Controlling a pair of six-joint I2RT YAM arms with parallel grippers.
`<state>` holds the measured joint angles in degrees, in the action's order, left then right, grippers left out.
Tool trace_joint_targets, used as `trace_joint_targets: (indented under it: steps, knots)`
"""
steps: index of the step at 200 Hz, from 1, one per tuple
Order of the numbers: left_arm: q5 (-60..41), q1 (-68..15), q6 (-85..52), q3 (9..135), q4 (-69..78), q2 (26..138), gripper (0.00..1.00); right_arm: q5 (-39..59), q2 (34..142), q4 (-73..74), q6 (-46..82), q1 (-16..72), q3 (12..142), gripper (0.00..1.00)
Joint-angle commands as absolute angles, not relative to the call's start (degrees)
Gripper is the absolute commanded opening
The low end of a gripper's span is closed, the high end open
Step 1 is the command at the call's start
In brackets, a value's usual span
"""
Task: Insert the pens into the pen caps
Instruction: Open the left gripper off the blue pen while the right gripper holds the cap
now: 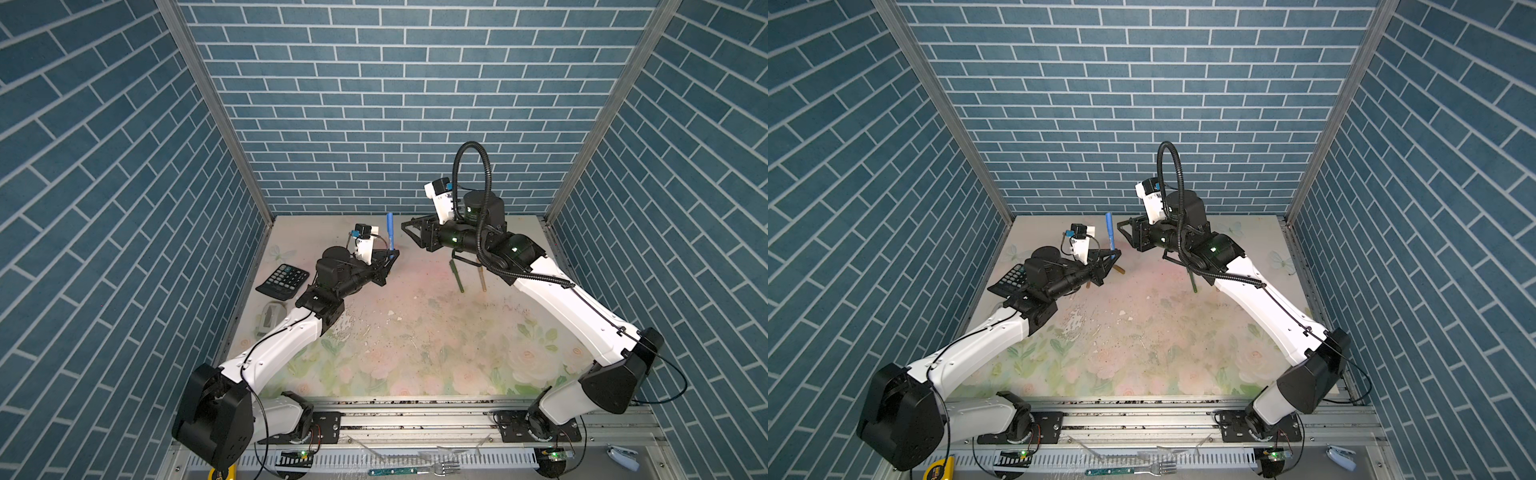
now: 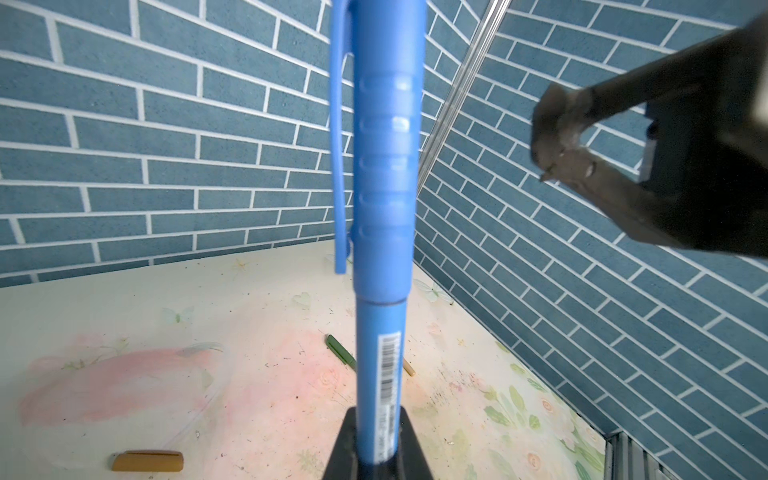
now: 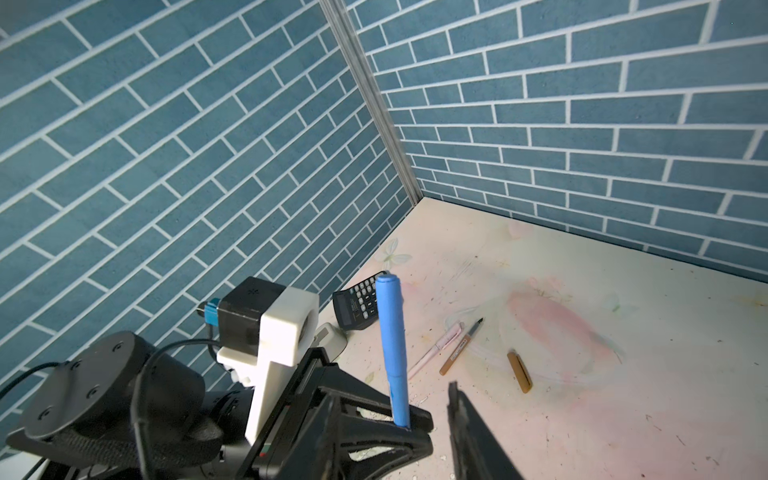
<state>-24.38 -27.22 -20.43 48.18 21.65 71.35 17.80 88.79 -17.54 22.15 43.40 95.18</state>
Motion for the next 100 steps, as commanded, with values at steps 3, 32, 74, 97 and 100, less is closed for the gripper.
trace_joint_targets:
  steps: [3,32,74,97,100]
  knots:
    - [-26.54,-27.17,-21.97,48.62,24.1,69.89,0.0,21.27,91.76,-19.4,20.04,44.47,97.13,0.42]
    - [-26.53,-27.16,-22.24,48.34,24.3,69.07,0.0,21.42,94.07,-19.43,20.3,44.82,98.06,0.37]
    - [-26.32,-27.09,-22.6,48.27,24.46,68.58,0.0,22.58,95.78,-19.28,21.12,45.24,98.01,0.25]
    - [-26.58,-27.07,-22.95,48.18,24.72,68.82,0.0,22.67,95.85,-18.86,21.35,45.43,97.67,0.16]
    - [-26.58,-27.07,-23.02,48.18,24.77,68.87,0.0,22.6,95.81,-18.8,21.4,45.44,97.66,0.15]
